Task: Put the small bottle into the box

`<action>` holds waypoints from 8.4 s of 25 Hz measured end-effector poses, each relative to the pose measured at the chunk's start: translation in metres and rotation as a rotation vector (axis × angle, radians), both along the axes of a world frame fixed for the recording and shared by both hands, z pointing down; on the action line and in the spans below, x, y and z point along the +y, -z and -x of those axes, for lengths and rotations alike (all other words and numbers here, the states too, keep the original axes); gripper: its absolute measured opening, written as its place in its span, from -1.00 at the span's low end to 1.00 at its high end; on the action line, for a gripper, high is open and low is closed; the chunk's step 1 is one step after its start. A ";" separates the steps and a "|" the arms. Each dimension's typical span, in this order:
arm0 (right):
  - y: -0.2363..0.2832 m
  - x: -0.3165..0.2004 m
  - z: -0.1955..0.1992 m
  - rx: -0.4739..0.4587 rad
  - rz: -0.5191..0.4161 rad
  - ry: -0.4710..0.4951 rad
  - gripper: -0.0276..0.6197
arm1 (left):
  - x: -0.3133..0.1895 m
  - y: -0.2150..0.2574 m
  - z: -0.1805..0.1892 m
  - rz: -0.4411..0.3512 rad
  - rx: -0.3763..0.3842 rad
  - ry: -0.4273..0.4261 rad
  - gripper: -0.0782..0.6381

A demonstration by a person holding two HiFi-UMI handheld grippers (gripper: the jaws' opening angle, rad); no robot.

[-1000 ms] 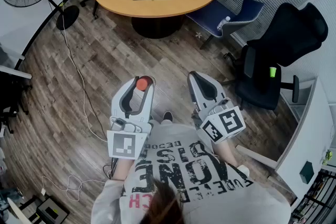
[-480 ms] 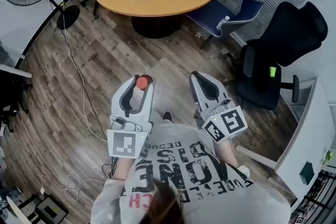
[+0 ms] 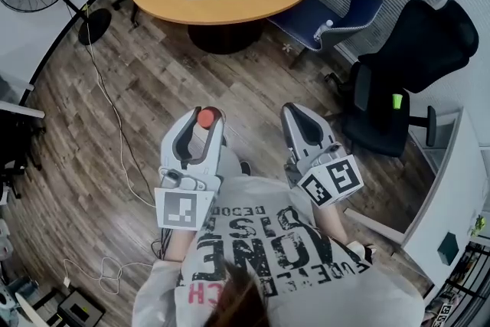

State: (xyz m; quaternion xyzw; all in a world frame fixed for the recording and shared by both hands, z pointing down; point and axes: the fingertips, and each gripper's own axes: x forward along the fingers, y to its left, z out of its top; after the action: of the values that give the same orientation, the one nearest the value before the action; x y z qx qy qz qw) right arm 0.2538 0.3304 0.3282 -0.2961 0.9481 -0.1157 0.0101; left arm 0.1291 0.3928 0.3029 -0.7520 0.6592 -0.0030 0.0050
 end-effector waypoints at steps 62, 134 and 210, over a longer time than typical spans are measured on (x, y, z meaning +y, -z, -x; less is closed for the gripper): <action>-0.010 -0.319 0.172 0.012 0.077 0.021 -0.86 | -0.300 -0.010 0.179 0.058 -0.007 0.055 -0.38; -0.023 -0.497 0.295 0.055 0.143 -0.088 -0.86 | -0.492 -0.021 0.321 0.036 0.046 -0.028 -0.39; -0.044 -0.525 0.194 0.080 0.205 -0.321 -0.86 | -0.569 -0.183 0.231 0.339 0.018 -0.243 -0.39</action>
State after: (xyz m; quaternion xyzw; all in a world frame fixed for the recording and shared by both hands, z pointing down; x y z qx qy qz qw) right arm 0.0593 -0.1949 0.3725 -0.4473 0.8716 -0.1966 -0.0394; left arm -0.1016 -0.1765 0.4859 -0.8160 0.5538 -0.1065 -0.1273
